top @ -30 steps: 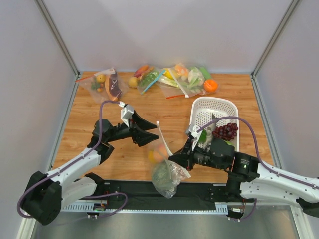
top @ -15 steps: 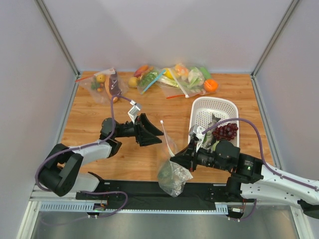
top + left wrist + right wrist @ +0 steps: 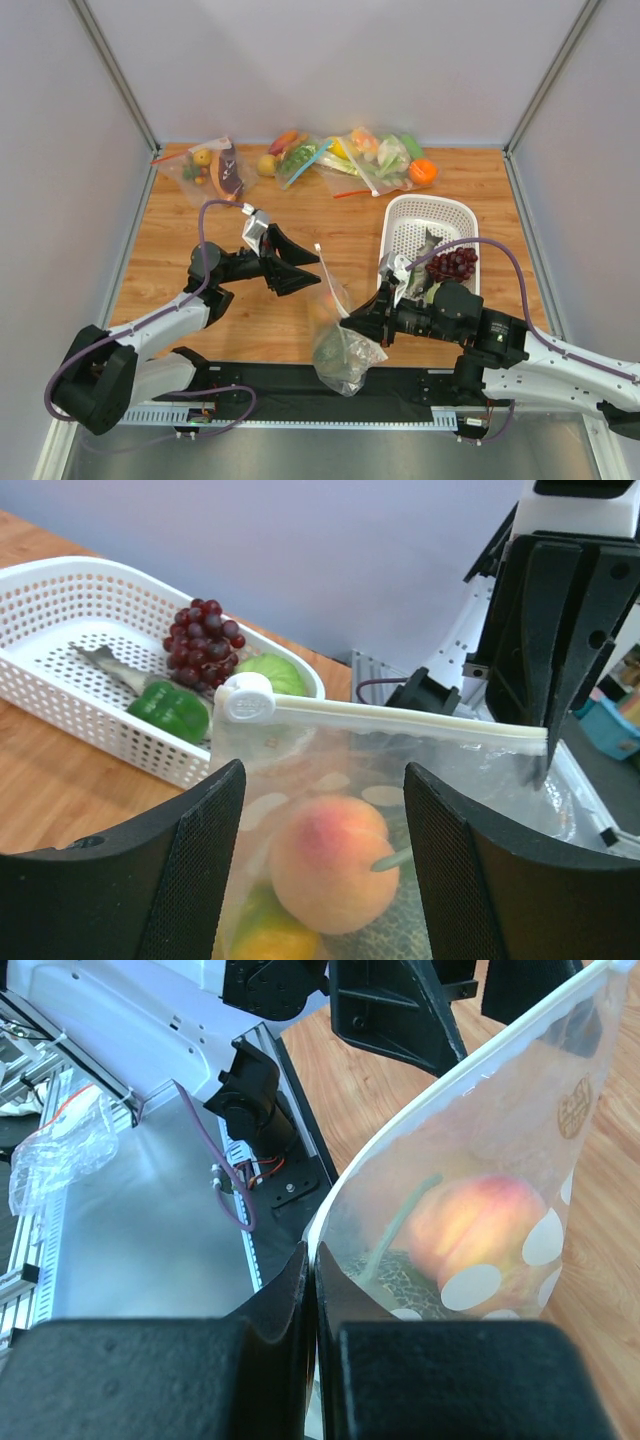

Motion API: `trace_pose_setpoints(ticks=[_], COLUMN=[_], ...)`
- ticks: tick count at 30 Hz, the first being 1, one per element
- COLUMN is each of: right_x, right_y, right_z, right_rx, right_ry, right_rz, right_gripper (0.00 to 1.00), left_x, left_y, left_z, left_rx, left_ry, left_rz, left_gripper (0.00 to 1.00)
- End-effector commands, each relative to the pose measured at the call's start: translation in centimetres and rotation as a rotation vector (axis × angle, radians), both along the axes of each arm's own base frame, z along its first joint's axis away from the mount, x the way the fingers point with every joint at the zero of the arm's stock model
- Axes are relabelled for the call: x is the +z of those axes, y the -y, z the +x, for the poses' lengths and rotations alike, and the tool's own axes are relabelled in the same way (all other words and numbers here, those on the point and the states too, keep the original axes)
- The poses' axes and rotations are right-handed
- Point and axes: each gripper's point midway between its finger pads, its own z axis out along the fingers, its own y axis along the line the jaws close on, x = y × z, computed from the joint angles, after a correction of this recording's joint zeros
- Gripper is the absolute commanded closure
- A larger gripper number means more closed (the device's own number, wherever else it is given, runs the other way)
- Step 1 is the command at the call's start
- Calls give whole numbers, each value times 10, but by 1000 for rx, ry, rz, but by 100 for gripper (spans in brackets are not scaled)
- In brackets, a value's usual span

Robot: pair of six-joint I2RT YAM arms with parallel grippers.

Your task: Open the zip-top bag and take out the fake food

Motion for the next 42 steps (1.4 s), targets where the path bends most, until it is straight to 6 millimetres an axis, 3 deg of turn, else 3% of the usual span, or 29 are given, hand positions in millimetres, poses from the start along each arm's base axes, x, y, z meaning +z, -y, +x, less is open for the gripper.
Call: trace_pose_setpoints(ticks=[1,8,16,21,30,31,32,37,42], right_x=[29,44,46,45,37,35,35,26,7], right_y=[-3,-4,-2,-4,-5,-5,-5,-7,-4], right_z=[-5,-15,-19,-20,-19,-17,-17,-13,2], right_rx=[39,87,105,112,106,97,97,77,-7], right_ry=[42,41,35,30,18,23,23,14,-8], right_rz=[110,154,168,176,156,147,147,123,51], right_gripper=[100,100,100,100,100,100,100,100,100], left_x=[-7,-17,-10,3,12,18,17,21,15], left_y=[-2,-2,0,0,1,0,0,-4,-6], left_z=[15,15,7,-9,-19,-23,-23,-33,-34], left_rx=[74,80,21,-69,-131,-146,-149,-167,-142], left_ry=[87,71,56,60,43,53,50,53,30], left_rz=[52,56,13,-75,-120,-126,-124,-127,-92], left_gripper=[27,25,23,26,62,72,72,98,100])
